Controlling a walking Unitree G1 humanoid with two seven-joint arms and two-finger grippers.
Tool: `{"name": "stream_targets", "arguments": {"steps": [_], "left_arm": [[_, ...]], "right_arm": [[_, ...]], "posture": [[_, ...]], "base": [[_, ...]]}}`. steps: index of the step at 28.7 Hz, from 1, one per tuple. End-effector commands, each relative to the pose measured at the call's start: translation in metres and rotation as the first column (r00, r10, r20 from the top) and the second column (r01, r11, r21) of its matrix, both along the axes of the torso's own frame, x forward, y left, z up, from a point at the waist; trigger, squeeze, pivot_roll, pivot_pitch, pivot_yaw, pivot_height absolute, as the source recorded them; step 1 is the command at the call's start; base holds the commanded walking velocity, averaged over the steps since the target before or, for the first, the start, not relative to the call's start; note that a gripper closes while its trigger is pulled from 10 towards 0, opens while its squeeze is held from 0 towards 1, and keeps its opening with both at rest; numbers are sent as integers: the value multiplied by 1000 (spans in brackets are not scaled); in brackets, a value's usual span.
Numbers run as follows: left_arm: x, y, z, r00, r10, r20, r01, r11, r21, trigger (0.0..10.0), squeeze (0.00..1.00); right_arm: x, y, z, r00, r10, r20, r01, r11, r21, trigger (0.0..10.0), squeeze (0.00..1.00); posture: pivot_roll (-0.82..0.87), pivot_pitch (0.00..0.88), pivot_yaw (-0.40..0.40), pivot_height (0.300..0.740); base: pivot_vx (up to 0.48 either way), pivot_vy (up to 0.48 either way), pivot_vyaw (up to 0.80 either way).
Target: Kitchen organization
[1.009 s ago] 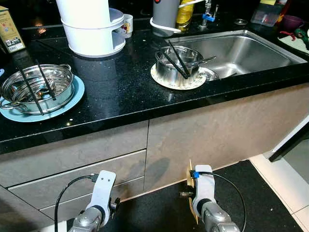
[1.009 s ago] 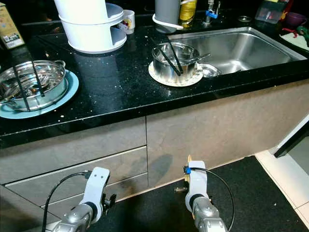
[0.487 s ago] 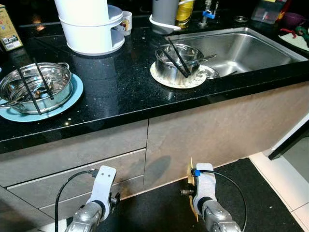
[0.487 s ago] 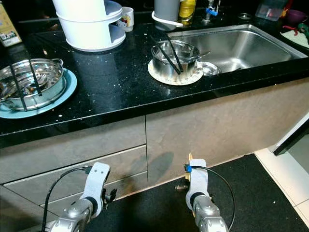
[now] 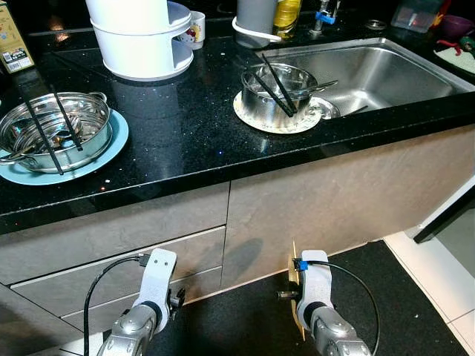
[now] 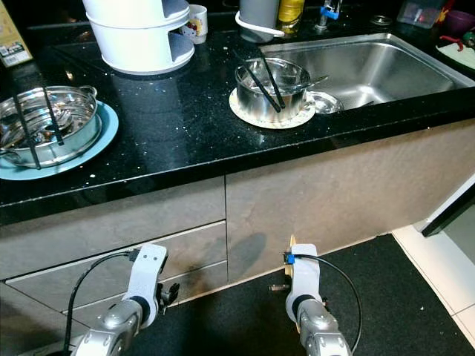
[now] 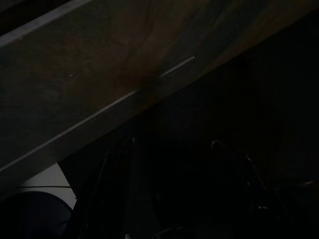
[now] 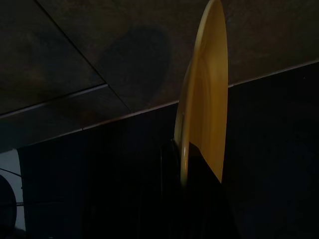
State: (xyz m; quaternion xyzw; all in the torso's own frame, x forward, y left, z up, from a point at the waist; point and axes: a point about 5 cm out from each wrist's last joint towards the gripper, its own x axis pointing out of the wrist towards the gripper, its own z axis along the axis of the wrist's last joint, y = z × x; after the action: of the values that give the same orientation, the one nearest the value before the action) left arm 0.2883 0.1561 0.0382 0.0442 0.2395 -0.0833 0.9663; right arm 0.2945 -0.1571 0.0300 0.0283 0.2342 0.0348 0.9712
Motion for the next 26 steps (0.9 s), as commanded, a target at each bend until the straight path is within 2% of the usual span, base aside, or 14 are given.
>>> {"name": "stream_targets", "arguments": {"steps": [1, 26], "left_arm": [[-5, 4, -5, 1000, 6, -30, -5, 1000, 5, 10000, 0], [-5, 2, -4, 1000, 1, -26, -1, 1000, 3, 10000, 0]], "right_arm": [[-3, -2, -3, 1000, -12, -18, 12, 1000, 8, 10000, 0], [-4, -2, -4, 1000, -5, -20, 6, 1000, 8, 10000, 0]], "posture": [[-82, 286, -28, 740], [-79, 276, -33, 740]], "base": [[0, 0, 0], [0, 0, 0]]}}
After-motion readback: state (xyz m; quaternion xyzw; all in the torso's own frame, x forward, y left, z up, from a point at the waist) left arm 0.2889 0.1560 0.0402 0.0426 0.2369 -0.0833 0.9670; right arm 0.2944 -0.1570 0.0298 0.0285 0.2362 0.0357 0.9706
